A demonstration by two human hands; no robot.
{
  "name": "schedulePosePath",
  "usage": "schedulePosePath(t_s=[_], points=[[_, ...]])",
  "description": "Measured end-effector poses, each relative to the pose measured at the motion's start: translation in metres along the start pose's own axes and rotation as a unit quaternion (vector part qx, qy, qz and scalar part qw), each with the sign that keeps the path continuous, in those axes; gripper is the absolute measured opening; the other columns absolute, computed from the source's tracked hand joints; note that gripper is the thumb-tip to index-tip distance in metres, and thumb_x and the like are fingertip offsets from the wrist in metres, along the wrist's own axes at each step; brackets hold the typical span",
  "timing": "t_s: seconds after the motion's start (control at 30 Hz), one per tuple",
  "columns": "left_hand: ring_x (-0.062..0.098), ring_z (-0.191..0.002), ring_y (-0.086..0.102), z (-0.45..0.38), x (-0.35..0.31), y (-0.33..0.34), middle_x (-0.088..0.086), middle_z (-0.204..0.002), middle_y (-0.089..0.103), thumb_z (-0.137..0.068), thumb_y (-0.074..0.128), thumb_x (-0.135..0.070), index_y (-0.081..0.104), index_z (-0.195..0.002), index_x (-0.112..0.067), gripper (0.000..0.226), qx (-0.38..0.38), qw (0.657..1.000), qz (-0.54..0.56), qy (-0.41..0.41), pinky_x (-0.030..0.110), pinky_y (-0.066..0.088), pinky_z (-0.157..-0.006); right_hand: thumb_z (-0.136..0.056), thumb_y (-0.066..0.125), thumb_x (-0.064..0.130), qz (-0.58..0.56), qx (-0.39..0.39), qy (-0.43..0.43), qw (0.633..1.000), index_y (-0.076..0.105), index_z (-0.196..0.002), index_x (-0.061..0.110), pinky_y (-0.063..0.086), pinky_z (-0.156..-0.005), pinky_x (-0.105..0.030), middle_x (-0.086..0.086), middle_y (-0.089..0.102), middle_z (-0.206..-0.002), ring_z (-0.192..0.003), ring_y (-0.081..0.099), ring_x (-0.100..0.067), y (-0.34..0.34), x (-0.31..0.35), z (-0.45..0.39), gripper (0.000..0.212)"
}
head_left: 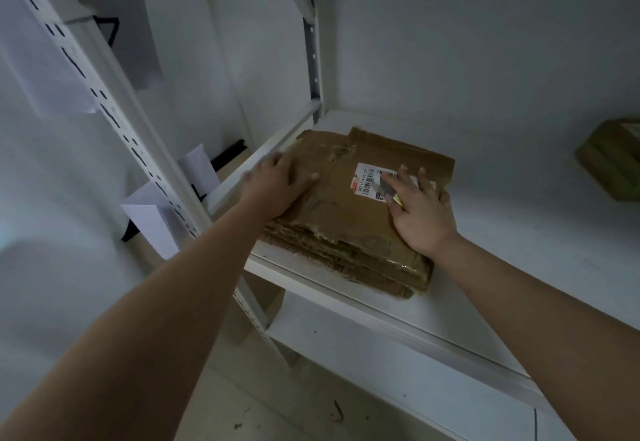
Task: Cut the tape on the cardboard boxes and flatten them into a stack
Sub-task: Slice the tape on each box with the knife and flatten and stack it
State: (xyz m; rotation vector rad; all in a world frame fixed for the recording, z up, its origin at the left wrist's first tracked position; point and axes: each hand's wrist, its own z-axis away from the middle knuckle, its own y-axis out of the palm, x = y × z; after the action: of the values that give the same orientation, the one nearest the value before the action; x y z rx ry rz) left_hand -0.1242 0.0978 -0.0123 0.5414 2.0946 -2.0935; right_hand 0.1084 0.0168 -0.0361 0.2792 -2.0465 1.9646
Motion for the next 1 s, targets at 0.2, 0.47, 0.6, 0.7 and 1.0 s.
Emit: schedulePosePath(t_s=[0.2,0.47,0.6,0.7,1.0], points=[[0.036,-0.133,0.039,0.006,0.01,0.007,0.009,-0.153,0.032,-0.069,0.042,-0.088,0.008,-0.152,-0.038,0.103,0.095,0.982,0.127,-0.1,0.049,0.036,-0.106,-0.102,0.029,0.036,0.005,0.0,-0.005,1.0,0.019,-0.148,0.039,0.001,-0.116,-0.055,0.006,0.003,-0.16,-0.147,-0.007,-0.024,-0.003,0.004,0.002,0.048],[0.035,-0.129,0.045,0.027,-0.021,0.013,0.011,-0.15,0.038,-0.071,0.039,-0.088,0.004,-0.152,-0.037,0.102,0.1,0.981,0.139,-0.09,0.047,0.037,-0.106,-0.102,0.029,0.035,0.019,-0.005,0.004,1.0,0.019,-0.148,0.04,0.003,-0.117,-0.053,0.007,0.004,-0.16,-0.147,-0.005,-0.023,-0.024,-0.021,0.025,0.047],[0.038,-0.125,0.048,0.034,-0.057,0.028,0.017,-0.145,0.041,-0.064,0.026,-0.095,-0.002,-0.152,-0.038,0.108,0.099,0.989,0.083,-0.065,0.049,0.038,-0.103,-0.101,0.03,0.038,0.014,-0.033,0.036,0.999,0.022,-0.147,0.042,0.005,-0.117,-0.051,0.009,0.007,-0.16,-0.147,-0.002,-0.021,-0.033,-0.052,0.049,0.046],[0.039,-0.127,0.046,0.039,-0.07,0.035,0.018,-0.145,0.037,-0.058,0.023,-0.098,-0.003,-0.152,-0.037,0.115,0.089,0.992,0.068,-0.059,0.051,0.038,-0.101,-0.101,0.03,0.04,0.003,-0.048,0.045,0.998,0.024,-0.146,0.042,0.006,-0.118,-0.05,0.009,0.009,-0.159,-0.147,-0.001,-0.02,-0.034,-0.063,0.057,0.045],[0.038,-0.124,0.046,0.039,-0.06,0.061,0.013,-0.139,0.04,-0.052,0.017,-0.102,-0.007,-0.15,-0.042,0.117,0.046,0.996,0.051,-0.064,0.053,0.043,-0.095,-0.1,0.033,0.035,0.031,-0.102,0.015,0.994,0.02,-0.148,0.04,0.008,-0.118,-0.052,0.008,0.005,-0.16,-0.148,-0.003,-0.022,-0.012,-0.067,0.062,0.05]])
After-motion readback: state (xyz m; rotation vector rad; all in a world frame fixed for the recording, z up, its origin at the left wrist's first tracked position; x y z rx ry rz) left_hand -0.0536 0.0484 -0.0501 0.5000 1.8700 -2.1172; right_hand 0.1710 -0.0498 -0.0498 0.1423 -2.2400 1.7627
